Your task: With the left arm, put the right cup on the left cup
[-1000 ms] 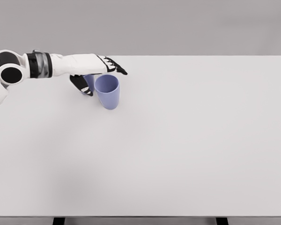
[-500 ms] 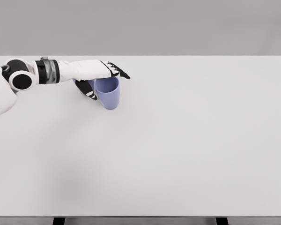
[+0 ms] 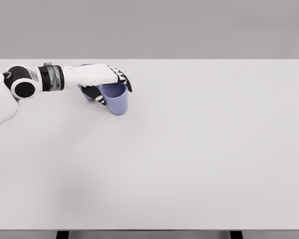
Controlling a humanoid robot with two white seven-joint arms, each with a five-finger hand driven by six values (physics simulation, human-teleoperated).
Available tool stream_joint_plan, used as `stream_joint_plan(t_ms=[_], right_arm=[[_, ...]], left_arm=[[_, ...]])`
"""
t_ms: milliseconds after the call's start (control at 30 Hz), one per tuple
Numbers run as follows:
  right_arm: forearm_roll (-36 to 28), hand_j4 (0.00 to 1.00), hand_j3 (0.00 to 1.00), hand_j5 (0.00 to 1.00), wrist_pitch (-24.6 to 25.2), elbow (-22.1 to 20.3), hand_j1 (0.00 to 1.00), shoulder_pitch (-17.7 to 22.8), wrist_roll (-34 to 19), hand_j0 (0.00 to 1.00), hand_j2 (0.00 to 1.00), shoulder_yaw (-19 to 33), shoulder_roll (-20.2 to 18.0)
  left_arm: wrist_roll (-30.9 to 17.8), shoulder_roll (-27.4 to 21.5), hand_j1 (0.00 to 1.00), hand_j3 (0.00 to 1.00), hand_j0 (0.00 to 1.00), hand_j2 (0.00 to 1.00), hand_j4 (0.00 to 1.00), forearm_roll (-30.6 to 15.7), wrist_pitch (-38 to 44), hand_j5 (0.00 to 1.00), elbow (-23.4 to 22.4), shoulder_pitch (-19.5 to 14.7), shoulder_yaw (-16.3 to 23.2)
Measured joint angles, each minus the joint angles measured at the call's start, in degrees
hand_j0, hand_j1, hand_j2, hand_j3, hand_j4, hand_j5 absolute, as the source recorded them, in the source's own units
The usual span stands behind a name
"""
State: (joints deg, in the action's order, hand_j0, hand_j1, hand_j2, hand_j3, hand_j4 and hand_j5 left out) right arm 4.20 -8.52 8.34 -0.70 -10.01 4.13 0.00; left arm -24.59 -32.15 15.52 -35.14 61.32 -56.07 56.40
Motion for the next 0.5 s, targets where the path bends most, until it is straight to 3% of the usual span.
stream_joint_plan(t_ms=[100, 233, 333, 500], right_arm=[[0.00, 1.00, 1.00, 1.00, 0.00, 0.00, 1.00, 0.00, 0.00, 1.00, 1.00, 0.00, 0.00], [0.00, 1.00, 1.00, 1.00, 0.00, 0.00, 1.00, 0.00, 0.00, 1.00, 1.00, 0.00, 0.00], [0.00, 1.00, 1.00, 1.00, 0.00, 0.00, 1.00, 0.00, 0.00, 1.00, 1.00, 0.00, 0.00], [0.00, 1.00, 1.00, 1.00, 0.00, 0.00, 1.00, 0.00, 0.00, 1.00, 1.00, 0.00, 0.00]], left_arm=[[0.17, -0.34, 0.51, 0.51, 0.51, 0.51, 0.51, -0.96, 0.00, 0.51, 1.92, 0.09, -0.26], [0.14, -3.58, 0.50, 0.50, 0.50, 0.50, 0.50, -4.07, 0.02, 0.50, 8.29, -0.09, -0.33], [0.12, -8.11, 0.50, 0.50, 0.50, 0.50, 0.50, -7.14, 0.02, 0.50, 13.97, -0.70, -0.37], [0.16, -19.24, 0.50, 0.50, 0.50, 0.50, 0.50, -12.78, 0.02, 0.50, 21.43, -4.92, -0.35]])
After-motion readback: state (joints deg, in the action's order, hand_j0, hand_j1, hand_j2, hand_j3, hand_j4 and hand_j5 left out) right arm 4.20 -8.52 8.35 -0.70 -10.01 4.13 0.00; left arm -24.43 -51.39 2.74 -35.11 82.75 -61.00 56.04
